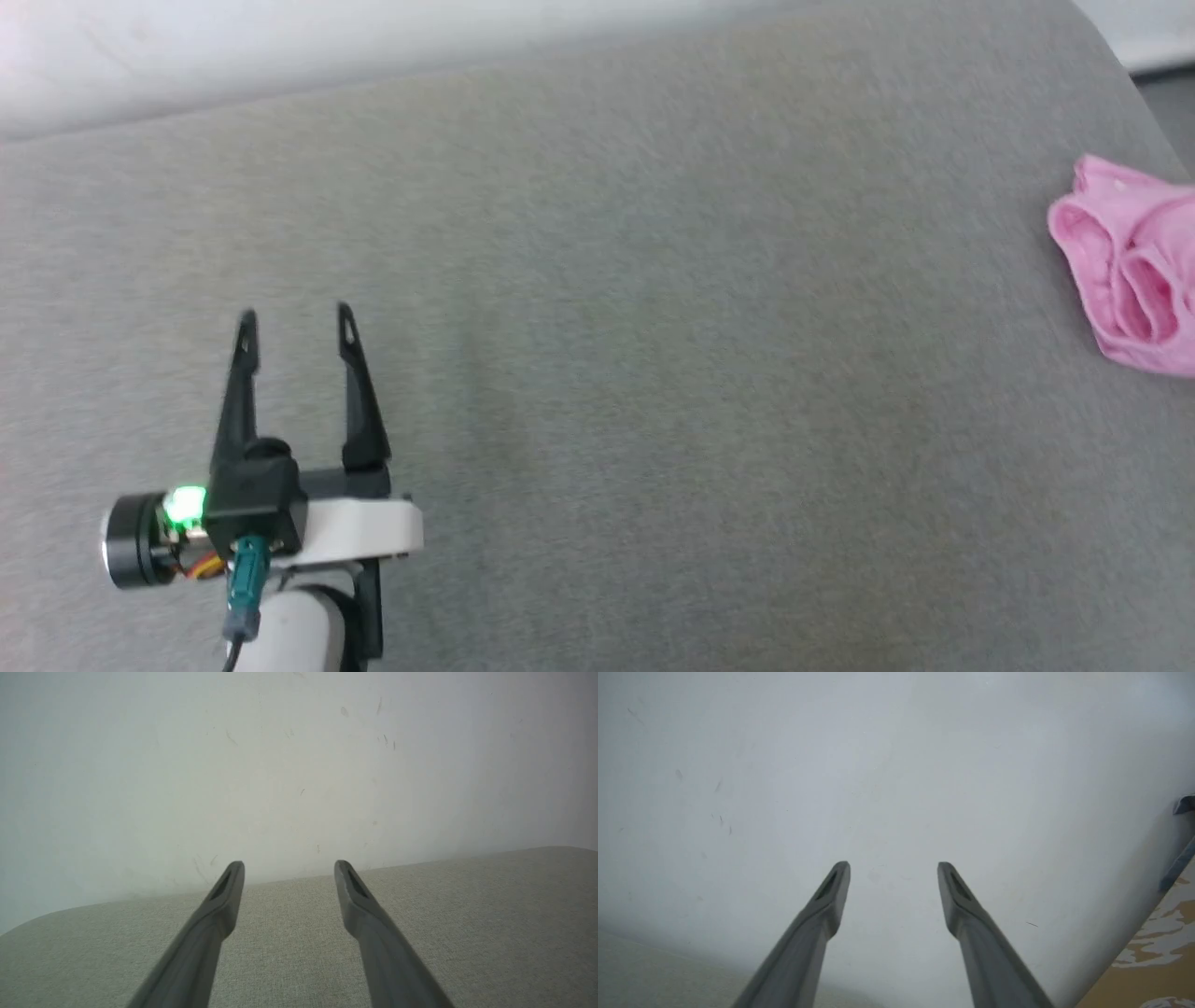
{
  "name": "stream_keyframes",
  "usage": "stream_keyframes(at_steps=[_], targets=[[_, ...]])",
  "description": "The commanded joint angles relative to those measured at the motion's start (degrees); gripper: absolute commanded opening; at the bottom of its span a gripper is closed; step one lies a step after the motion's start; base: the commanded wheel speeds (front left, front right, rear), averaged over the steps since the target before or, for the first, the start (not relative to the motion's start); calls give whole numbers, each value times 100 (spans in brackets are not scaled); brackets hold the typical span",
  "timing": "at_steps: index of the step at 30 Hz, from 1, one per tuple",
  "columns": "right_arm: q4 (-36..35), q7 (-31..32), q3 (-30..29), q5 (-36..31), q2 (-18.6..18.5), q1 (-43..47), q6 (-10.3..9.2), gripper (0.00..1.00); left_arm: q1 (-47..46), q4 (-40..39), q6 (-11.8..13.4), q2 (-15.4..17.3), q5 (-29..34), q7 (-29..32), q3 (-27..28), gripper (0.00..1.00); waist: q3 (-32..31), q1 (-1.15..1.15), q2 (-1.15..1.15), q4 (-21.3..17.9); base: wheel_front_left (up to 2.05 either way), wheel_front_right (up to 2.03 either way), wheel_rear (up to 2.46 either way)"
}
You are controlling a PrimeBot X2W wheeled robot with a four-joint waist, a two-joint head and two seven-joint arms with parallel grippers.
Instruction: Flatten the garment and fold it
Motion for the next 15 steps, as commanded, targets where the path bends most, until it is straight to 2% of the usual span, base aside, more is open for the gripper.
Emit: stream_keyframes(at_steps=[1, 5, 6, 15], targets=[[-417, -26, -136, -94, 307, 466, -11, 100, 127, 39, -53, -33, 0, -27, 19, 100, -538, 1, 0, 503, 0, 0, 0], [-1170, -26, -332, -142, 922, 1487, -11, 100, 259, 158, -167, -68, -30, -27, 77, 100, -808, 1, 0, 694, 0, 0, 0], [-1170, -26, -332, -142, 922, 1487, -11, 100, 259, 158, -167, -68, -30, -27, 77, 100, -808, 1, 0, 694, 0, 0, 0], [-1596, -27, -614, 140, 1942, 3313, -11, 100, 524, 279, -416, -133, -61, -27, 241, 100, -1151, 1, 0, 983, 0, 0, 0]])
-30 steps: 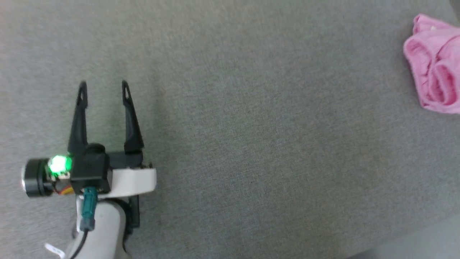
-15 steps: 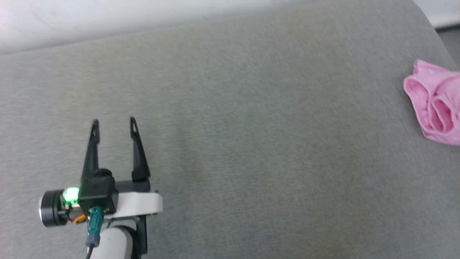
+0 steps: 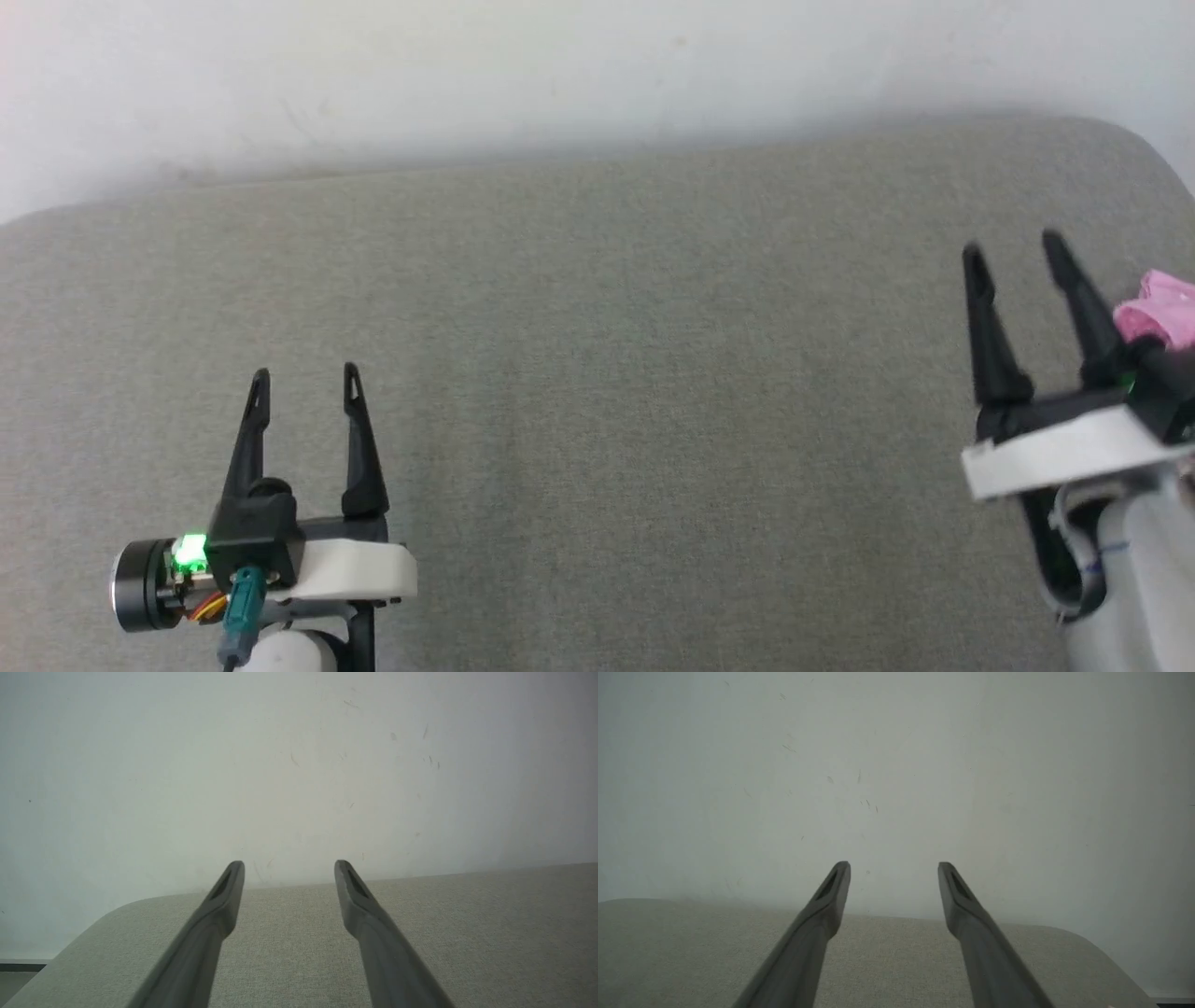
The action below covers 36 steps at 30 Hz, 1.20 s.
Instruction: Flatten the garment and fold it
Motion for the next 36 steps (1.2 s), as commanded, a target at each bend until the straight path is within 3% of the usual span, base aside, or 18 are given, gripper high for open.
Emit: stream_keyframes(at_steps=[1, 11, 21, 22, 36], targets=[[-58, -25, -30, 25, 68, 141, -12, 100, 115, 29, -46, -9, -47, -26, 35, 100, -210, 0, 0, 212, 0, 0, 0], [-747, -26, -376, -34, 639, 1423, -12, 100, 324, 143, -374, -127, -28, -26, 135, 100, -387, 0, 0, 399, 0, 0, 0], [-1161, -26, -409, -298, 775, 1838, -12, 100, 380, 191, -541, -231, 26, -26, 222, 100, -413, 0, 0, 416, 0, 0, 0], [-1127, 3, -425, -277, 749, 1783, 0, 0, 322, 172, -532, -211, -19, 4, 190, 0, -413, 0, 0, 415, 0, 0, 0], [-1099, 138, -403, -362, 749, 1763, -1, 0, 311, 171, -605, -232, 8, 139, 219, 0, -433, 0, 0, 398, 0, 0, 0]])
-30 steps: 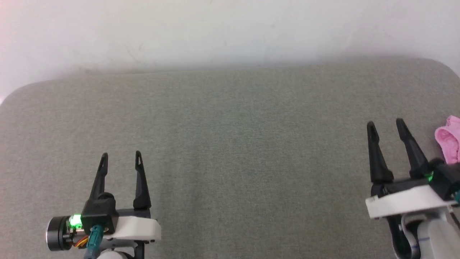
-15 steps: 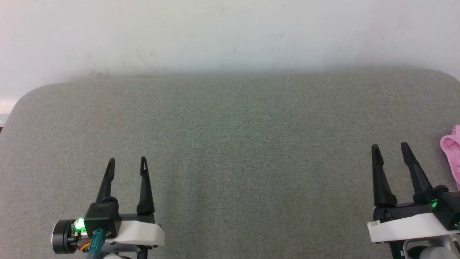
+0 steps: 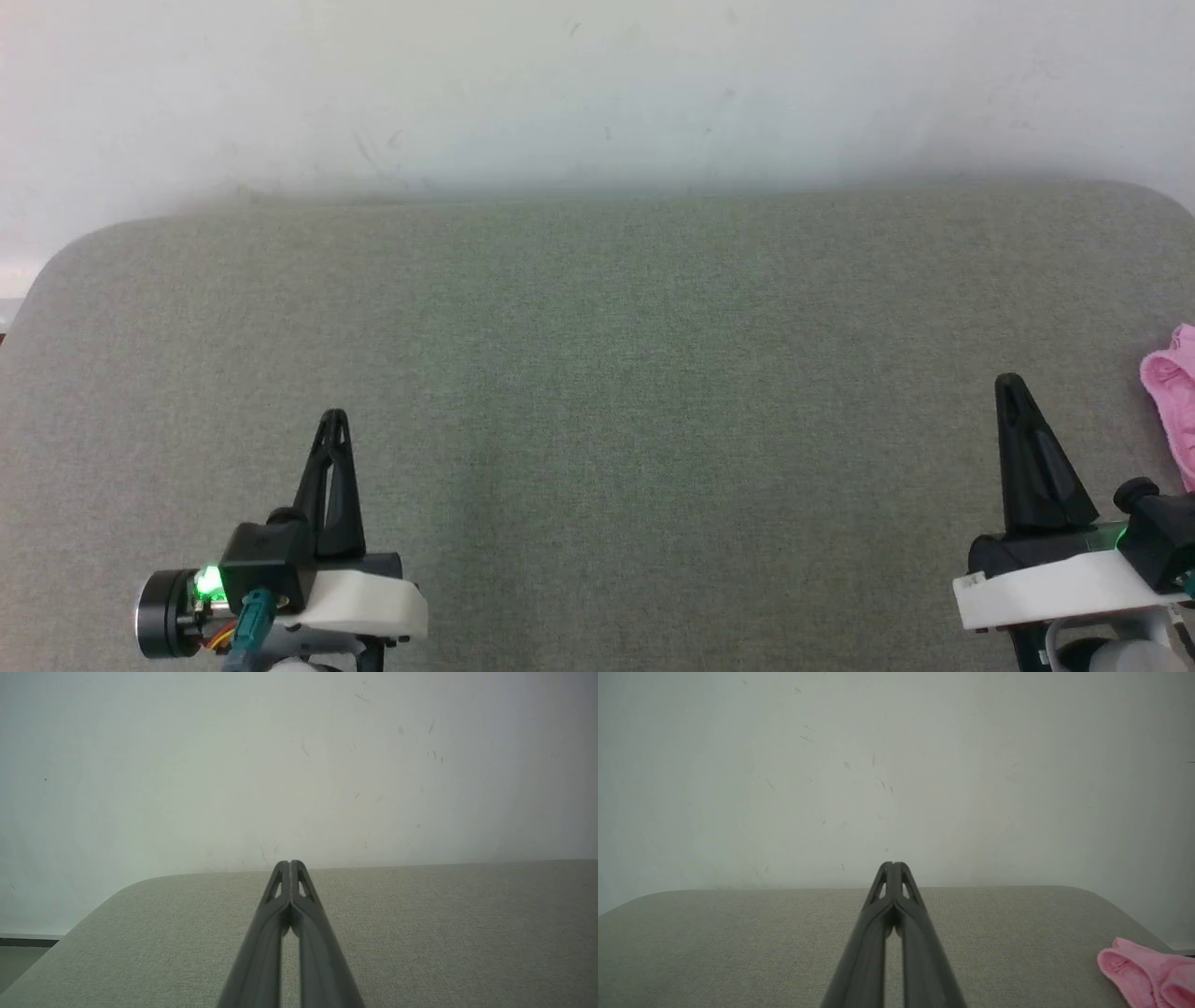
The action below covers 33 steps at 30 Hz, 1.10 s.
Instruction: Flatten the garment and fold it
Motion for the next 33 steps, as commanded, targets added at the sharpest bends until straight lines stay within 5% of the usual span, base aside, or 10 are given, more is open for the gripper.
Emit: stream_keyframes(at_steps=[1, 33], targets=[[19, 36, 24, -39, 5, -22, -1, 0, -10, 1, -56, -23, 29, 31, 32, 0, -3, 0, 0, -2, 0, 0, 0], [91, 399, 106, -276, 17, -77, -4, 0, -37, 2, -261, -89, 102, 394, 128, 0, -56, 0, 0, -49, 0, 0, 0]])
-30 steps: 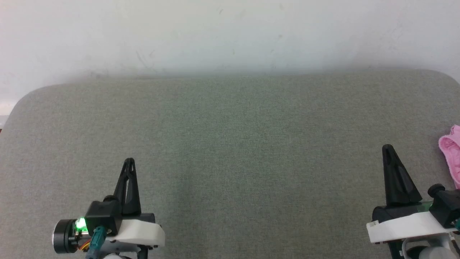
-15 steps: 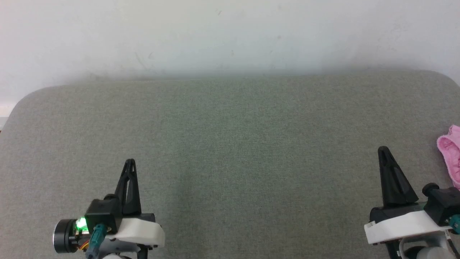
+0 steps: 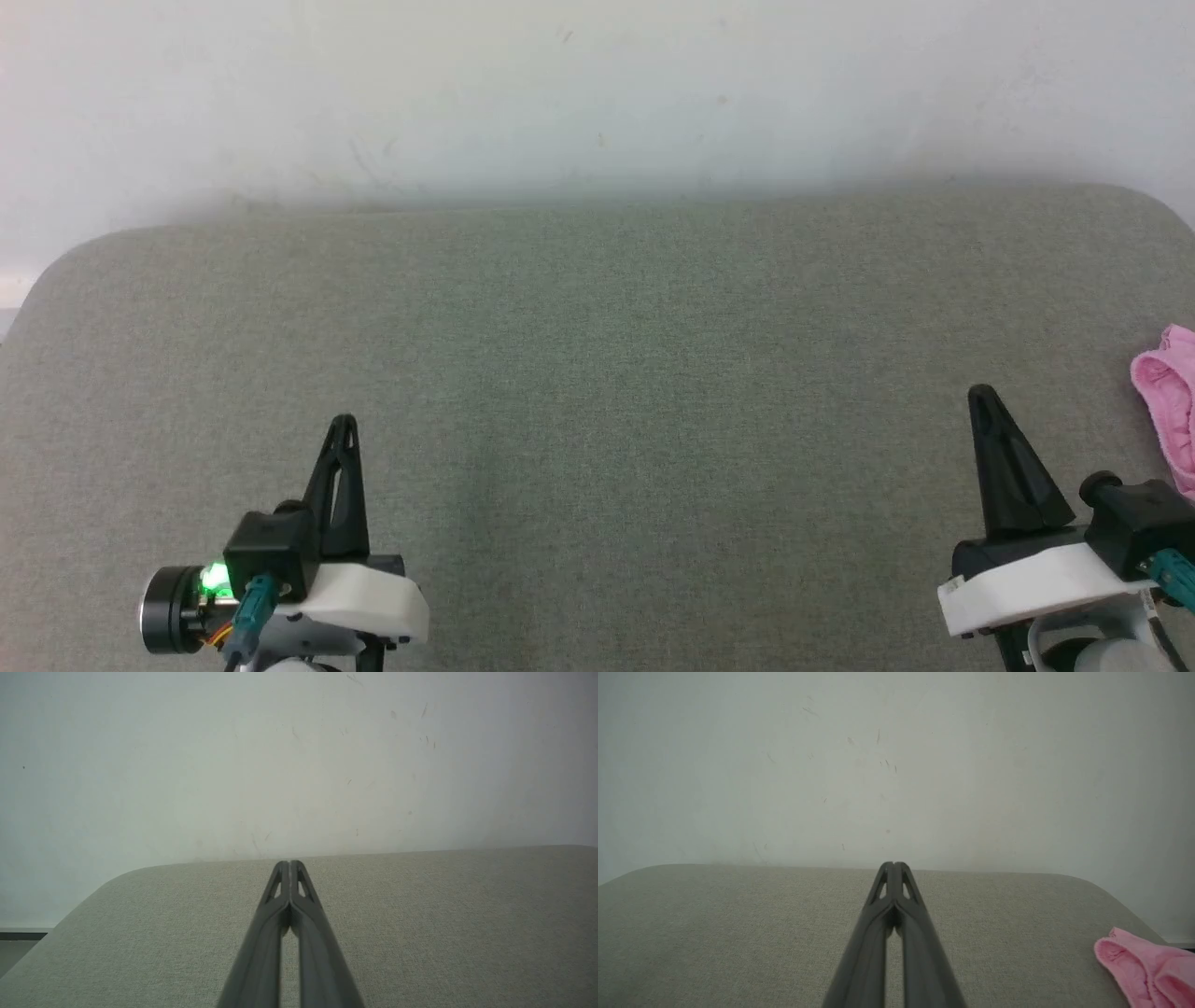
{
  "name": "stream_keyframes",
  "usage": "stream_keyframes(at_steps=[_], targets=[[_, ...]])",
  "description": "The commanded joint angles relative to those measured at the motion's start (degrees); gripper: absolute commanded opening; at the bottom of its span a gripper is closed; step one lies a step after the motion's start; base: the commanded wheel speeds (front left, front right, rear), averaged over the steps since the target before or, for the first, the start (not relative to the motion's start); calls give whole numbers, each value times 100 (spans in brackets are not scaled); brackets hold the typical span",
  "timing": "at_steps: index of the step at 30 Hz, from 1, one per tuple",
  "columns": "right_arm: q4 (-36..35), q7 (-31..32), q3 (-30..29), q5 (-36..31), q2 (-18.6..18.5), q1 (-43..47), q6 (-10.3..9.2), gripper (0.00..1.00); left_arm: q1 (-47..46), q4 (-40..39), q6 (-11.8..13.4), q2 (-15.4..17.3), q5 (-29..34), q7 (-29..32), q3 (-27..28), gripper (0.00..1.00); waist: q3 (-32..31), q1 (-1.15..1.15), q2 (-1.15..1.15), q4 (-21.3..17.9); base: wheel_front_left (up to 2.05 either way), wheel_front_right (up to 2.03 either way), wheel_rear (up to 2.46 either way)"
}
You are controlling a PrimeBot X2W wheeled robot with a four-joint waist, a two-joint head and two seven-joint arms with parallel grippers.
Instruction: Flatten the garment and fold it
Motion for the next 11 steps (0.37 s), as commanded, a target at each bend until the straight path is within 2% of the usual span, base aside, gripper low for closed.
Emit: stream_keyframes(at_steps=[1, 11], targets=[[30, 32, 0, -38, 15, -61, -4, 0, -33, 2, -37, -35, 50, 28, 38, 0, -1, 0, 0, -1, 0, 0, 0], [53, 150, 27, -114, 19, -79, -5, 0, -42, 3, -103, -56, 74, 145, 69, 0, -19, 0, 0, -16, 0, 0, 0]])
